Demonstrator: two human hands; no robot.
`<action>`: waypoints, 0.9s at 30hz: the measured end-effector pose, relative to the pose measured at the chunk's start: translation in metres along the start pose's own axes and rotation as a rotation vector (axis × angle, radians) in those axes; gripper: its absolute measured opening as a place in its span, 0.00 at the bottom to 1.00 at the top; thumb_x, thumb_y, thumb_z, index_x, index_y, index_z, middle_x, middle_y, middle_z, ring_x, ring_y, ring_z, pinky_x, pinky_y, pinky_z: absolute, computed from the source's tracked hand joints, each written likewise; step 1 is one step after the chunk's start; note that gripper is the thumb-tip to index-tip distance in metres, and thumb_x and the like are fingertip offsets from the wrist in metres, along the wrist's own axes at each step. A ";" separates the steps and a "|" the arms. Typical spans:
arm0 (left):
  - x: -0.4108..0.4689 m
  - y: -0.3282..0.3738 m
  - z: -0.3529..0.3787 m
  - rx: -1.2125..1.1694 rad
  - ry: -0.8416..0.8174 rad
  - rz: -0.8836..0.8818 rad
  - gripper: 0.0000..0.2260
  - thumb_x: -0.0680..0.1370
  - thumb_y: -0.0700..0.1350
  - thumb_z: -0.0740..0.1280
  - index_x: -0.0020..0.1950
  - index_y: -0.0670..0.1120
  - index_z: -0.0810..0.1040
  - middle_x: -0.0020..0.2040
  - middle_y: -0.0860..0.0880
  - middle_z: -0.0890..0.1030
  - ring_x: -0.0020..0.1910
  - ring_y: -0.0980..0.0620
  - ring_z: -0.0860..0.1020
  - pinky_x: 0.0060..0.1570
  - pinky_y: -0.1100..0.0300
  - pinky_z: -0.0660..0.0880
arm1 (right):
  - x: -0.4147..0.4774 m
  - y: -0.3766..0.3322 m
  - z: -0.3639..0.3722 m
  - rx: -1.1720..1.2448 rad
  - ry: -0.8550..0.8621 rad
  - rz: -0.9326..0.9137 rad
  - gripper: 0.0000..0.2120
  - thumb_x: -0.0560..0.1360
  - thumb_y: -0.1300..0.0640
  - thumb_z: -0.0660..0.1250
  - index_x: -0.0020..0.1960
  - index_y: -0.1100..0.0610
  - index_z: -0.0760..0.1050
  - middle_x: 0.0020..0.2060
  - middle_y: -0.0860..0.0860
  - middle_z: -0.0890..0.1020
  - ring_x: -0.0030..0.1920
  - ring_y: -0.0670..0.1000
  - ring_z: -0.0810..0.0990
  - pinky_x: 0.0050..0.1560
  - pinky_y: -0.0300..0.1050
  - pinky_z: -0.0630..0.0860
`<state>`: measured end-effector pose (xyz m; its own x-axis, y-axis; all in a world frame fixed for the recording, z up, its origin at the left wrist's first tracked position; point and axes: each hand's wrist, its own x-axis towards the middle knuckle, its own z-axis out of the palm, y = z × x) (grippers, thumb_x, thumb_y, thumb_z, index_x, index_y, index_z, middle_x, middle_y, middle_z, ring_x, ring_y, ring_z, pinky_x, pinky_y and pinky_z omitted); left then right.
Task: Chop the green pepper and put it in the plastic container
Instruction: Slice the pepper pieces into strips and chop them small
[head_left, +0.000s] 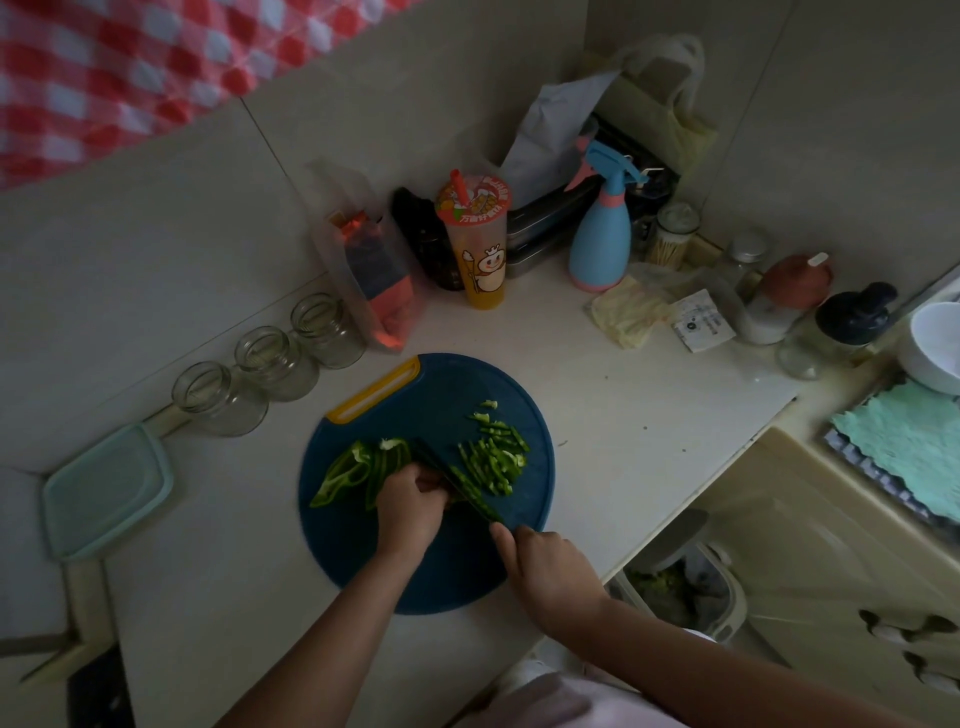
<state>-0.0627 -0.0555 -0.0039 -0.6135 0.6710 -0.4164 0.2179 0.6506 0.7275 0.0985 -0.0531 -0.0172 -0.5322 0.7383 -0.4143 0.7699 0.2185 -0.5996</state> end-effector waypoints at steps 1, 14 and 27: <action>0.001 0.001 0.000 0.001 -0.008 -0.008 0.06 0.72 0.31 0.66 0.42 0.42 0.78 0.37 0.49 0.79 0.39 0.51 0.77 0.41 0.60 0.70 | 0.001 0.000 0.000 0.013 -0.003 0.009 0.24 0.80 0.38 0.44 0.42 0.54 0.68 0.42 0.57 0.80 0.44 0.59 0.79 0.46 0.51 0.74; 0.014 0.002 -0.002 0.096 -0.052 -0.045 0.06 0.72 0.32 0.65 0.45 0.40 0.79 0.40 0.44 0.80 0.42 0.46 0.78 0.42 0.59 0.71 | 0.005 -0.015 -0.007 0.027 -0.044 0.068 0.24 0.81 0.40 0.44 0.37 0.53 0.66 0.44 0.57 0.81 0.46 0.58 0.80 0.46 0.49 0.74; 0.011 -0.001 -0.002 0.088 -0.062 0.008 0.12 0.71 0.32 0.67 0.33 0.48 0.74 0.35 0.48 0.80 0.39 0.48 0.80 0.39 0.55 0.77 | 0.027 -0.039 -0.007 0.082 -0.046 0.128 0.26 0.81 0.41 0.45 0.40 0.56 0.72 0.46 0.59 0.82 0.48 0.59 0.80 0.47 0.48 0.74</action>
<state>-0.0716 -0.0492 -0.0081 -0.5641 0.6954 -0.4453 0.2906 0.6719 0.6812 0.0567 -0.0372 -0.0009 -0.4487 0.7262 -0.5208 0.8022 0.0704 -0.5929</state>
